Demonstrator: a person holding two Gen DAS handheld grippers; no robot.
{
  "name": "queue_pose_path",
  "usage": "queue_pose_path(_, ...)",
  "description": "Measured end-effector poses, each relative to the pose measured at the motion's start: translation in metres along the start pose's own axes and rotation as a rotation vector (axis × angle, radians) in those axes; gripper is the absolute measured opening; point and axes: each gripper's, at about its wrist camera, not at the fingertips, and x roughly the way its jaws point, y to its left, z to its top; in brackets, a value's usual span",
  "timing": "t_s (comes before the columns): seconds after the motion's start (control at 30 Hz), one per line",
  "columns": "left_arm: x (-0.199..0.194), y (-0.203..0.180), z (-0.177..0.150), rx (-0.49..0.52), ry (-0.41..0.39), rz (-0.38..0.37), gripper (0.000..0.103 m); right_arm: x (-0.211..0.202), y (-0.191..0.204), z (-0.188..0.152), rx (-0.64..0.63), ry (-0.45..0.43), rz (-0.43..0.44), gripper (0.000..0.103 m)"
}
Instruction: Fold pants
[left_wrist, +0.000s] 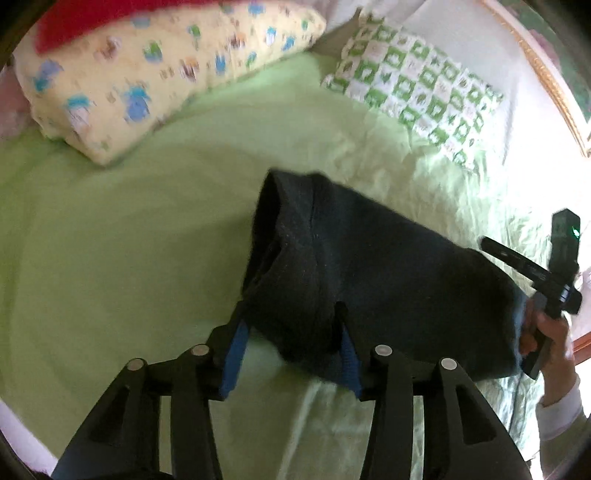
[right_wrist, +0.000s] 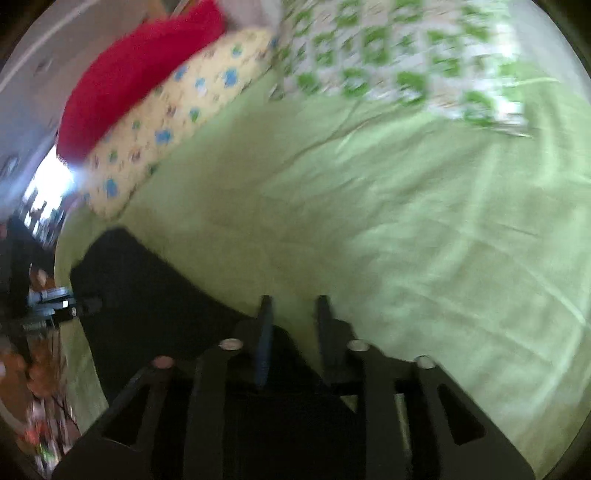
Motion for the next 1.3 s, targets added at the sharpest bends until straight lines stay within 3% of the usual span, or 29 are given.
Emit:
queue_pose_path(0.13,-0.04,-0.012,-0.008,0.07,-0.098,0.021,0.052,-0.062,-0.015,-0.029,0.051,-0.093,-0.022,0.035)
queue_pose_path(0.27,-0.062,-0.049,-0.015,0.158,-0.15,-0.046,0.055,-0.113,-0.021,-0.072,0.124,-0.123,-0.062,0.035)
queue_pose_path(0.53,-0.053,-0.161,-0.034,0.351,-0.097,-0.238,0.06,-0.207,-0.038,-0.163,0.396,-0.215,-0.126,0.036)
queue_pose_path(0.67,-0.053,-0.229,-0.047,0.471,-0.053,-0.328,0.062,-0.247,-0.049,-0.201,0.511,-0.269,-0.153,0.044)
queue_pose_path(0.9,-0.044,-0.314,-0.066,0.632,0.024,-0.435,0.066,-0.284,-0.077,-0.247,0.68,-0.328,-0.184,0.044)
queue_pose_path(1.3,-0.004,-0.394,-0.069,0.769,0.12,-0.474,0.067,-0.299,-0.107,-0.265,0.789,-0.373,-0.212,0.049)
